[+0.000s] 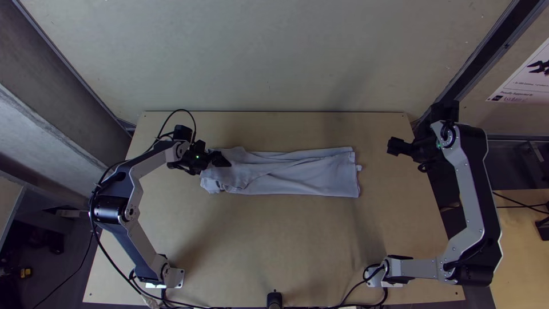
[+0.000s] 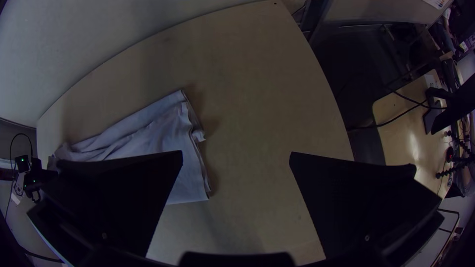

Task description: Fold the t-shirt

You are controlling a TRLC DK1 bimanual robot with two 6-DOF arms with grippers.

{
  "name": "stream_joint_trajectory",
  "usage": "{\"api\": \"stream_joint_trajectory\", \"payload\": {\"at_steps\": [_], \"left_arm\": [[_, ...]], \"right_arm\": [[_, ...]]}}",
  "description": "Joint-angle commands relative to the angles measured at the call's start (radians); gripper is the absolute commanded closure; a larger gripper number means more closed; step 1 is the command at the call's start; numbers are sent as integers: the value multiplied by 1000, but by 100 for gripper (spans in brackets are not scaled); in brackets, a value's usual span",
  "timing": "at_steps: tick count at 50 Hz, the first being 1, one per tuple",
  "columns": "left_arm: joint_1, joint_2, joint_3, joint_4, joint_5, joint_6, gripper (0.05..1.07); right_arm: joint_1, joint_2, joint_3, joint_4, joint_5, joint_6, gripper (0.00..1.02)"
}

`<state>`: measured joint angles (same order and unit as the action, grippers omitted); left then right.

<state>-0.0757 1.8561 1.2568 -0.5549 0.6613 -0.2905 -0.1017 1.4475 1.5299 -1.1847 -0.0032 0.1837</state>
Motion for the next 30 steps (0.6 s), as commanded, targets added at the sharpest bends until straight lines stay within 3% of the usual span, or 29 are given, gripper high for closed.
{"api": "stream_joint_trajectory", "payload": {"at_steps": [1,13,30], "left_arm": [[-22,-12,-82,-7,-71,-56,106],[-3,-123,-99,-60,-186,-15,105],[255,-170,35,-278,-404,346,105]], "right_arm": [[-10,-35,-39,17,8,20,3],[-6,-70,-94,59,8,30,3],[20,-118,-197,157,8,65,3]]}}
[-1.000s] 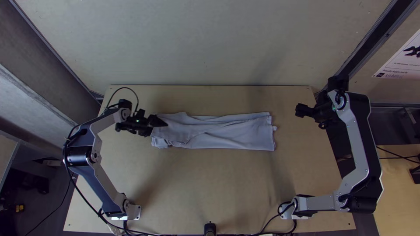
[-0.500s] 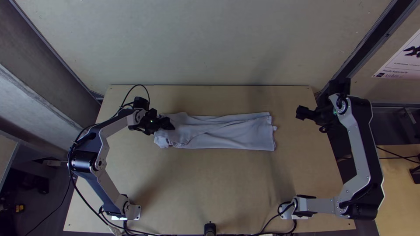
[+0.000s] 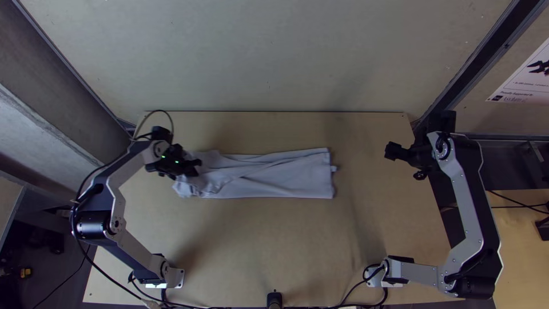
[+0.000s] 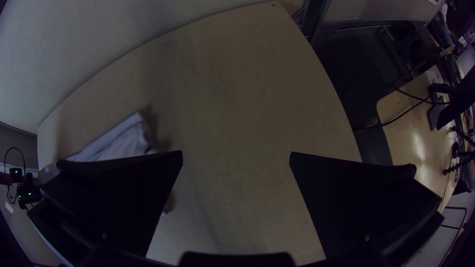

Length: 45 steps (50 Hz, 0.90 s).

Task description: Fold the t-shirt

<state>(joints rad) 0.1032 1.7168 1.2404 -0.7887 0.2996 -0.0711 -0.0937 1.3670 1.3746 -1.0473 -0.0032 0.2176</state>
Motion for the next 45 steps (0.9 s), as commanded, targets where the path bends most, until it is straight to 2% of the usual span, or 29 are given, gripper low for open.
{"api": "stream_joint_trajectory", "payload": {"at_steps": [1,12,30,38,45], "left_arm": [[90,-31,56,-49,-54,149,105],[263,-29,133,-70,-166,373,105],[421,-22,257,-92,-264,602,105],[403,-65,281,-90,-372,657,105],[317,-143,291,-110,-448,666,105]], "right_arm": [[15,-39,-46,26,8,34,3],[31,-68,-117,87,9,48,3],[41,-69,-147,115,14,69,3],[74,-83,-167,127,28,78,3],[78,-85,-170,128,29,89,3]]}}
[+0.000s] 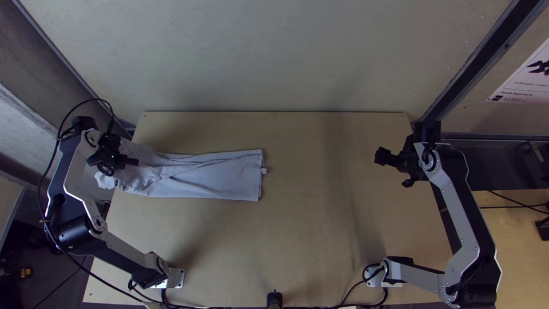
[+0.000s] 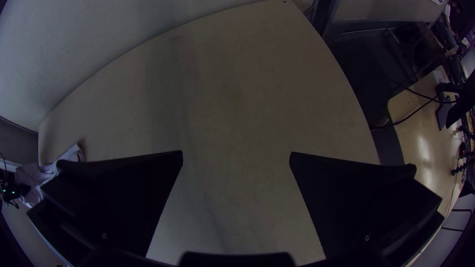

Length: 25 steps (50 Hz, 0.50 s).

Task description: Fold the t-shirt

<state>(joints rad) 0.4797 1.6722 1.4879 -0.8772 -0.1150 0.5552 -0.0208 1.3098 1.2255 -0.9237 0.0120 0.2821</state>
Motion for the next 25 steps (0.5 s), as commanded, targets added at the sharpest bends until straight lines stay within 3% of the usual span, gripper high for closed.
{"api": "stream_joint_trajectory", "payload": {"at_steps": [1,25], "left_arm": [[-75,-109,43,-29,-40,40,105],[-507,-177,40,-167,-230,-90,104]], "right_arm": [[5,-27,-21,6,13,25,3],[-42,-60,-17,8,16,-11,3]]}}
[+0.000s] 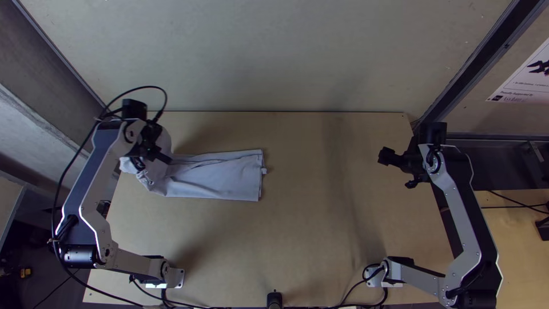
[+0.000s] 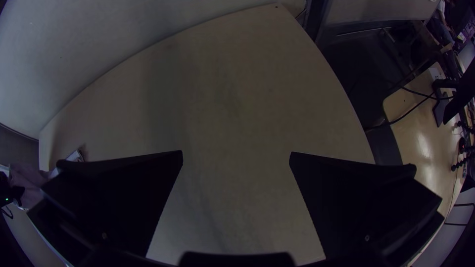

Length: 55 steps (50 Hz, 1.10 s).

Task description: Fold the t-shirt

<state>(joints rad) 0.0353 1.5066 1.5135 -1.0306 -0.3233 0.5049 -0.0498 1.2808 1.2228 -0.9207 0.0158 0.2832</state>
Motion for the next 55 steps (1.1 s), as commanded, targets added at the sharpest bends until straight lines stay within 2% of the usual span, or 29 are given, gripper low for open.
{"api": "stream_joint_trajectory", "payload": {"at_steps": [1,16,26,37,50,51,52,53,55], "left_arm": [[-78,-8,16,-16,-23,-51,104],[-342,138,90,-120,-128,-255,104],[-446,251,162,-169,-126,-362,104],[-552,340,217,-174,-117,-430,103],[-621,435,281,-177,-30,-520,102],[-626,443,287,-177,-28,-528,98],[-627,454,297,-177,-28,-543,89],[-630,466,309,-178,-23,-559,76],[-637,484,341,-184,30,-586,35]], "right_arm": [[-18,-32,-16,5,12,-13,3],[-48,-49,-34,5,10,-33,3],[-47,-54,-39,5,10,-29,3],[-36,-60,-55,5,10,-26,3],[-33,-69,-92,6,10,-24,3],[-32,-70,-95,6,10,-24,3],[-30,-70,-98,6,10,-24,3],[-28,-72,-101,6,10,-24,3],[-25,-74,-112,6,10,-24,3]]}}
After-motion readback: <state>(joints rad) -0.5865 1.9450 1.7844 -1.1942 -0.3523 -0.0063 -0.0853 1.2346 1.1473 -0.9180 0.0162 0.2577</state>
